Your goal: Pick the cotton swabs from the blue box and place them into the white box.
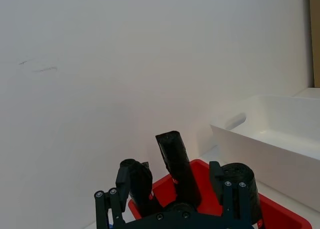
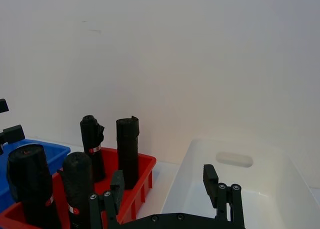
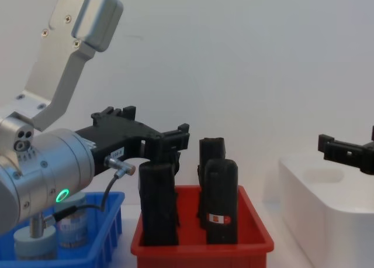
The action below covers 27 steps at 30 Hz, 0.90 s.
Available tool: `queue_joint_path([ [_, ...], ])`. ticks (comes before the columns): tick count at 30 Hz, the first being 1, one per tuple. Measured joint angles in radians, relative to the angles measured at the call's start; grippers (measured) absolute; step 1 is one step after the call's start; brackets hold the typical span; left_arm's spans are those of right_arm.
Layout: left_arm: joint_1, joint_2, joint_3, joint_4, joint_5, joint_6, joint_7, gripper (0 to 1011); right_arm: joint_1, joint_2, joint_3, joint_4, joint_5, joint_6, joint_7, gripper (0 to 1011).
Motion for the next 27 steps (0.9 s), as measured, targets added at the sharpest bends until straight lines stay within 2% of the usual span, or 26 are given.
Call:
queue_joint_path([
  [27,0.000,0.000,0.000,0.000,0.000,0.000,0.000,1004,0.000,0.000,0.000,0.000,0.000,0.000,0.000,1001],
])
